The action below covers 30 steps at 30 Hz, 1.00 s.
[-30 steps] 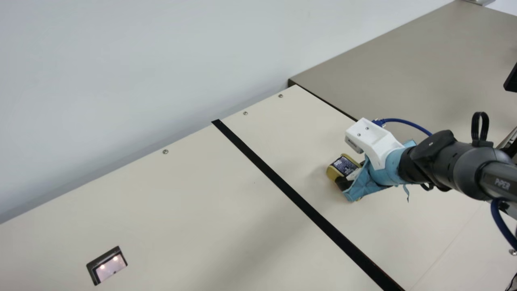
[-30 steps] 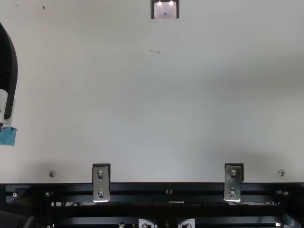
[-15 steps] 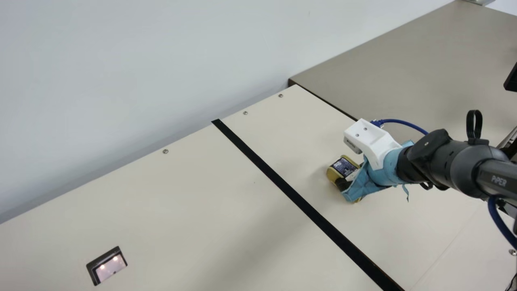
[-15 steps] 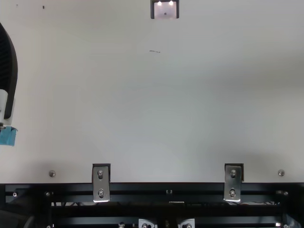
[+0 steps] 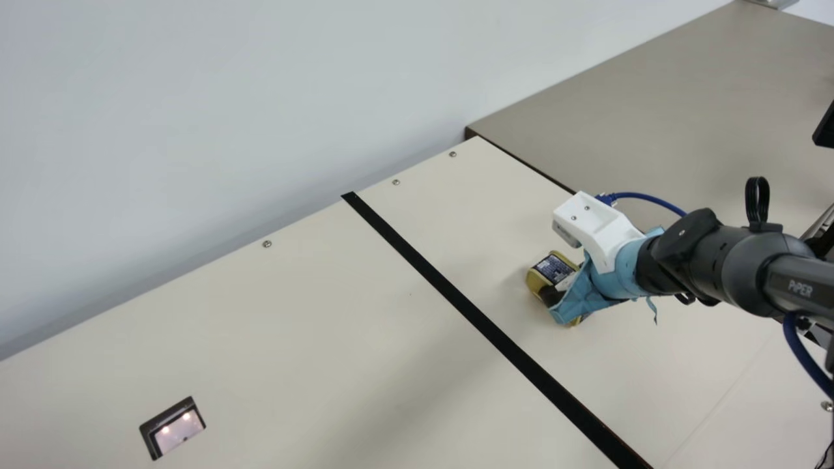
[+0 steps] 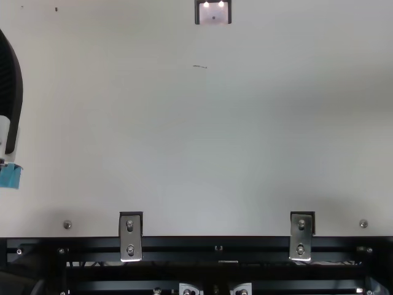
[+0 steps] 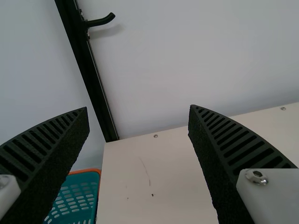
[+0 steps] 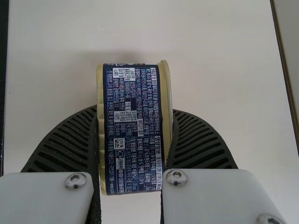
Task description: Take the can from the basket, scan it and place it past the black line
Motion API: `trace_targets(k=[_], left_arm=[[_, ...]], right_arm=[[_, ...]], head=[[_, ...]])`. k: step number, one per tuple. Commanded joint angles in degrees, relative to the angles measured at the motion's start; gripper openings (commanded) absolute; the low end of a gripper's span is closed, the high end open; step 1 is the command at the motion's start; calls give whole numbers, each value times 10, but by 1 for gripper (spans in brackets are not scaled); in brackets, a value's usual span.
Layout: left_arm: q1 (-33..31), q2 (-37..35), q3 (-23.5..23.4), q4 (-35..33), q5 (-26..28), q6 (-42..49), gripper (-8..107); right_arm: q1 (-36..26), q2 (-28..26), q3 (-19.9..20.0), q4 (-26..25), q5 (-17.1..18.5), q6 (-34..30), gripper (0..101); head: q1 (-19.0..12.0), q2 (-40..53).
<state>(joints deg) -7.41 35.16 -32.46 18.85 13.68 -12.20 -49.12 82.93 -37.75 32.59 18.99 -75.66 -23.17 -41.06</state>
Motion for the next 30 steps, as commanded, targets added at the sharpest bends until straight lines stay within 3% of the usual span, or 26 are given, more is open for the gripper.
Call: trace_targets(k=[1, 6, 8, 9, 10, 11, 12, 26, 27, 30], left_arm=[[0, 0, 0, 0, 0, 0, 90], [0, 0, 0, 0, 0, 0, 90], [0, 0, 0, 0, 0, 0, 90], [0, 0, 0, 0, 0, 0, 90], [0, 0, 0, 0, 0, 0, 90], [0, 0, 0, 0, 0, 0, 90], [0, 0, 0, 0, 0, 0, 90], [0, 0, 0, 0, 0, 0, 90], [0, 0, 0, 0, 0, 0, 90], [0, 0, 0, 0, 0, 0, 90]], right_arm=[[1, 3, 1, -10, 4, 4, 0], [4, 7, 0, -23, 3, 17, 0], [5, 8, 0, -26, 4, 20, 18], [6, 8, 0, -27, 4, 21, 27], [7, 9, -1, -29, 5, 22, 49], [7, 9, -1, -29, 5, 22, 89], [6, 8, -1, -30, -1, 22, 101], [6, 12, 2, -42, -3, 22, 101], [16, 10, -2, -64, -1, 51, 101], [19, 3, -3, -69, 3, 60, 101]], head=[[-18, -12], [-18, -12], [-18, -12], [-18, -12], [-18, -12], [-18, -12], [-18, -12], [-18, -12], [-18, -12], [-18, -12]])
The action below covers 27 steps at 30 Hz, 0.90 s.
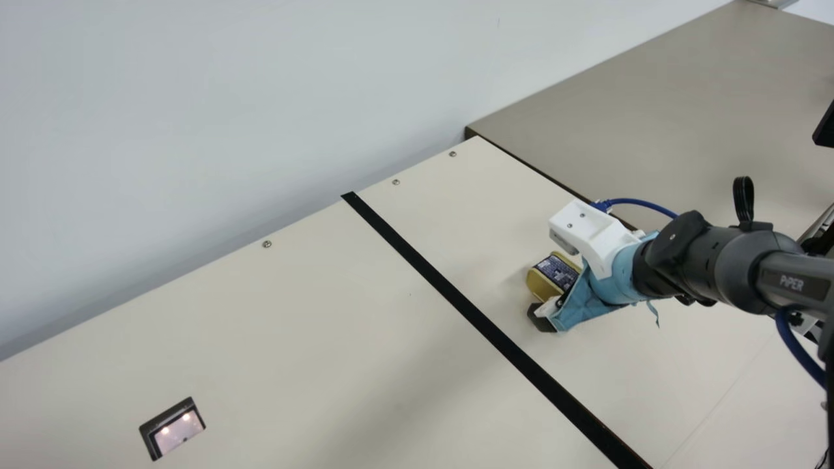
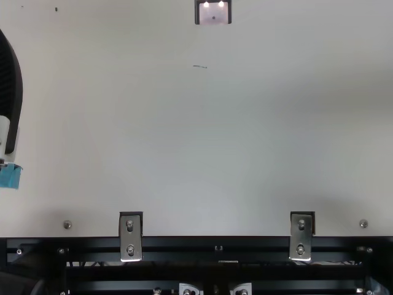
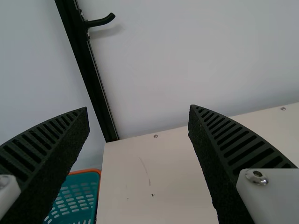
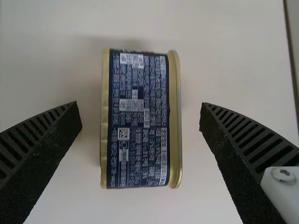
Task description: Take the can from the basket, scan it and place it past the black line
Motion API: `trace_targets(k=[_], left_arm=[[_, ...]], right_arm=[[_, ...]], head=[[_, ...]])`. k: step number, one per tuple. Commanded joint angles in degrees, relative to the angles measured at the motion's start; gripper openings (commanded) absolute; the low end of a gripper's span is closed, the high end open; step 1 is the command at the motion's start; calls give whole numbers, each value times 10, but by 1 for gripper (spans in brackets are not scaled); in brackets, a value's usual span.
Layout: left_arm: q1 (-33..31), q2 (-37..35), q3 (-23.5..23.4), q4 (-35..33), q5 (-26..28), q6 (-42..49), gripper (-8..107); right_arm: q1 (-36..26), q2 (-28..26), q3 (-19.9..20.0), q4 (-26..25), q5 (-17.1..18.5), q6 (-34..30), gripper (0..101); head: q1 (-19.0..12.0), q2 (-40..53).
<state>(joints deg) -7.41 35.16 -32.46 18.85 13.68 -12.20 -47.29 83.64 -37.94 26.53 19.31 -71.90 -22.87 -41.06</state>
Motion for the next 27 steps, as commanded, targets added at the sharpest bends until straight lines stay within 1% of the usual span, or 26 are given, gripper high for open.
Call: trace_targets(k=[1, 9, 16, 21, 27], left_arm=[[0, 0, 0, 0, 0, 0, 90], [0, 0, 0, 0, 0, 0, 90], [0, 0, 0, 0, 0, 0, 90], [0, 0, 0, 0, 0, 0, 90], [0, 0, 0, 0, 0, 0, 90]], right_arm=[[3, -9, -3, -13, 3, 29, 101], [19, -68, -16, -40, 39, 77, 101], [37, -140, -31, -39, 84, 95, 101], [60, -197, -34, -19, 113, 98, 101], [98, -267, -32, 46, 134, 96, 101]], head=[[-21, -12], [-21, -12], [-21, -12], [-21, -12], [-21, -12]])
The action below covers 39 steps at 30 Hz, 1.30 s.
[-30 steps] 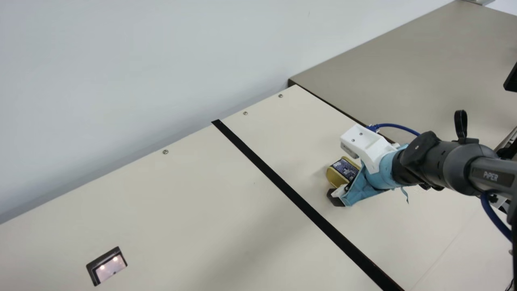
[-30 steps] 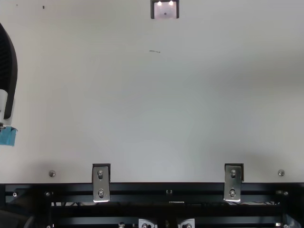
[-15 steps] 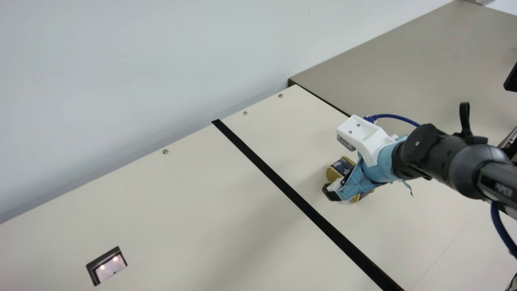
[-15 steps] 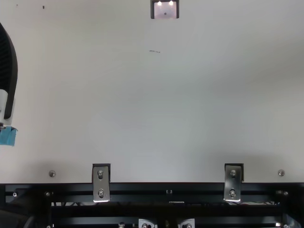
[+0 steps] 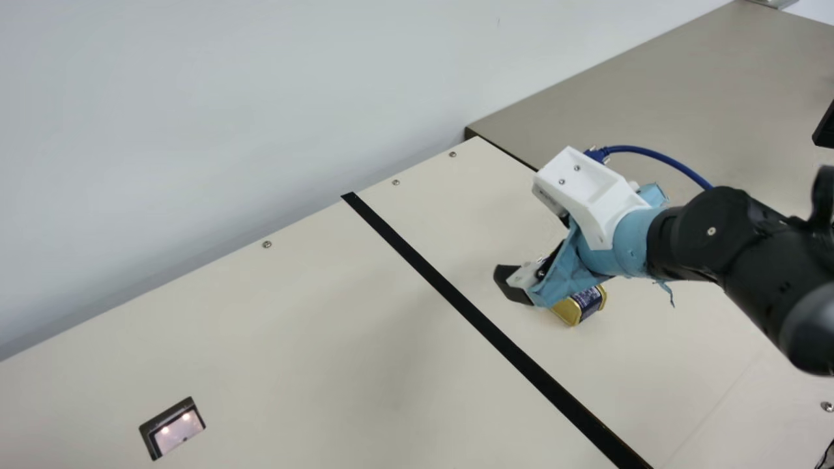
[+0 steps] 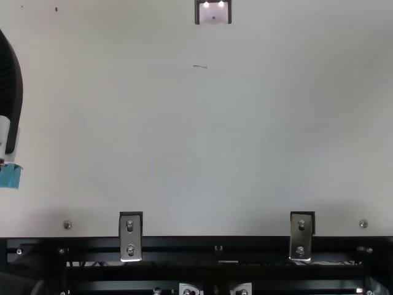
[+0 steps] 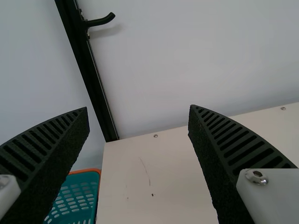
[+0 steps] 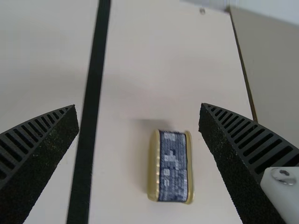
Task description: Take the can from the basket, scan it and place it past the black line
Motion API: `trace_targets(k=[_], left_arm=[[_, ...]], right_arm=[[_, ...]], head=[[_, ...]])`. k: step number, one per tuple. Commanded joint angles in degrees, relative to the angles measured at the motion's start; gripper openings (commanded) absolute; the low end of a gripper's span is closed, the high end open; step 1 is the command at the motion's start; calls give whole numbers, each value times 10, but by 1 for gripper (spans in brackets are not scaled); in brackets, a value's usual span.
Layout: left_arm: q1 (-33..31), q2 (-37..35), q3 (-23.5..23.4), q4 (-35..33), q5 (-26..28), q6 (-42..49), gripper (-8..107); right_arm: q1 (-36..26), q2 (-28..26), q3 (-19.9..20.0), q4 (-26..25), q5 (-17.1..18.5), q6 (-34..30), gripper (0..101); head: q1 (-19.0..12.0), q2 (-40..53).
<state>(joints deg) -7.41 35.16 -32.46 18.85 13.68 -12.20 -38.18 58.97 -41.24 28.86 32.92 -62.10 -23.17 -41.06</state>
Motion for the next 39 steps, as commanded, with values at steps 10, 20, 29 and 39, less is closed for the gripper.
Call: trace_targets(k=[10, 20, 29, 39], left_arm=[[0, 0, 0, 0, 0, 0, 90], [0, 0, 0, 0, 0, 0, 90], [0, 0, 0, 0, 0, 0, 90], [1, 0, 0, -4, 0, 4, 90]], right_arm=[[80, -115, 23, 155, 3, 17, 101], [154, -205, 69, 274, -40, 57, 101], [166, -300, 138, 323, -83, 86, 101], [156, -332, 166, 320, -77, 103, 101]], head=[[-18, -12], [-18, -12], [-18, -12], [-18, -12]])
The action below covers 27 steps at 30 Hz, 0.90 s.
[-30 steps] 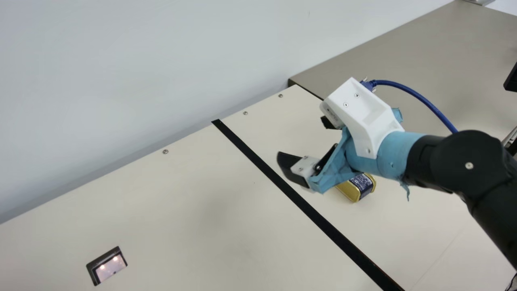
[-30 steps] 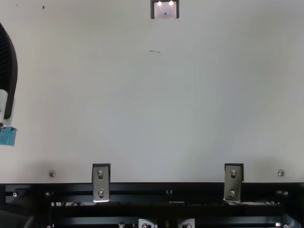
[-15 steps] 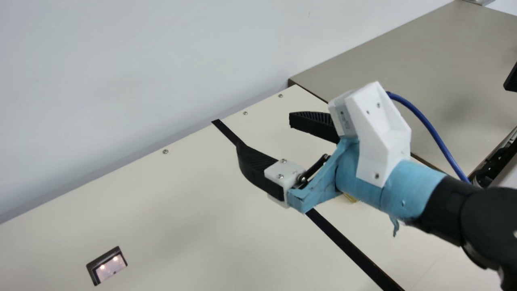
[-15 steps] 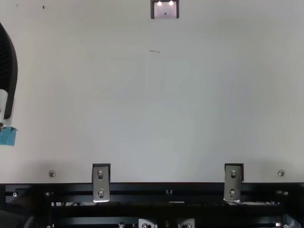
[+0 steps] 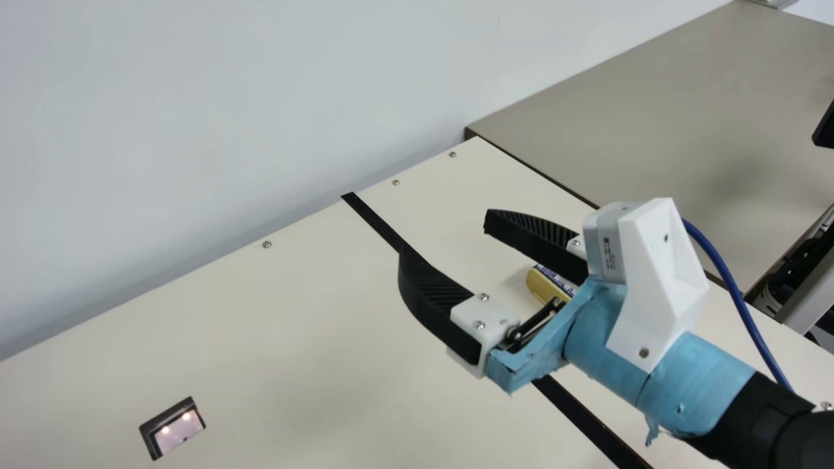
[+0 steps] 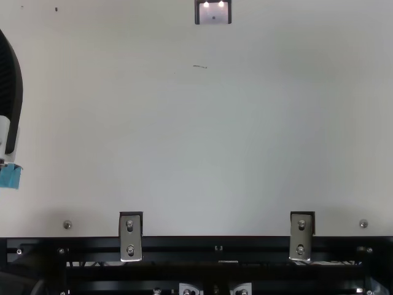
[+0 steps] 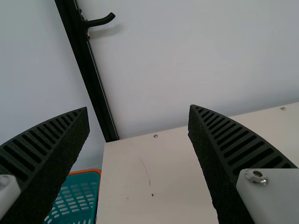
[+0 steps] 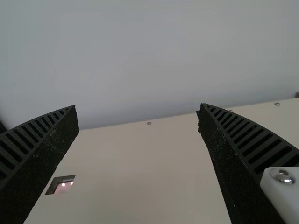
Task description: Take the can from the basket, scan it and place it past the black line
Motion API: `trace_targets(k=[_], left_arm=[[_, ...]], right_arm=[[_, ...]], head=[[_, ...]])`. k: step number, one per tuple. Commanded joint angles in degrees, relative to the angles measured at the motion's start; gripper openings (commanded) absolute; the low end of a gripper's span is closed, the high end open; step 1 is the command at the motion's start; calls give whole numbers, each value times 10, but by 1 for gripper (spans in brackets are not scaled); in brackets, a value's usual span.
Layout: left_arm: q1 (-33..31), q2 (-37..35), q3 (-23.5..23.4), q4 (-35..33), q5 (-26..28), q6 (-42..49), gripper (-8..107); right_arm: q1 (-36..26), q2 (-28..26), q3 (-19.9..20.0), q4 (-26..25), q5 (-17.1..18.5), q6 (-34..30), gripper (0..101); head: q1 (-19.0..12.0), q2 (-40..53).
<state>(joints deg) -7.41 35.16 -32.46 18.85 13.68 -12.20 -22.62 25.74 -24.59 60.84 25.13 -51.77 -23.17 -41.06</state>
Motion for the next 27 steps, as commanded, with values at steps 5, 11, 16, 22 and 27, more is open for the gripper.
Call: trace_targets(k=[5, 11, 16, 22, 27], left_arm=[[15, 35, -37, -48, -14, -22, 90], [79, 40, -40, -102, -31, -46, 90], [156, -6, 11, -132, -35, -54, 90], [218, -94, 92, -143, -37, -49, 90], [223, -180, 159, -140, -20, -40, 90]], right_arm=[[0, 0, 0, 0, 0, 0, 101], [0, 0, 0, 0, 0, 0, 101], [0, 0, 0, 0, 0, 0, 101], [0, 0, 0, 0, 0, 0, 101], [0, 0, 0, 0, 0, 0, 101]], head=[[-18, -12], [-18, -12], [-18, -12], [-18, -12], [-18, -12]])
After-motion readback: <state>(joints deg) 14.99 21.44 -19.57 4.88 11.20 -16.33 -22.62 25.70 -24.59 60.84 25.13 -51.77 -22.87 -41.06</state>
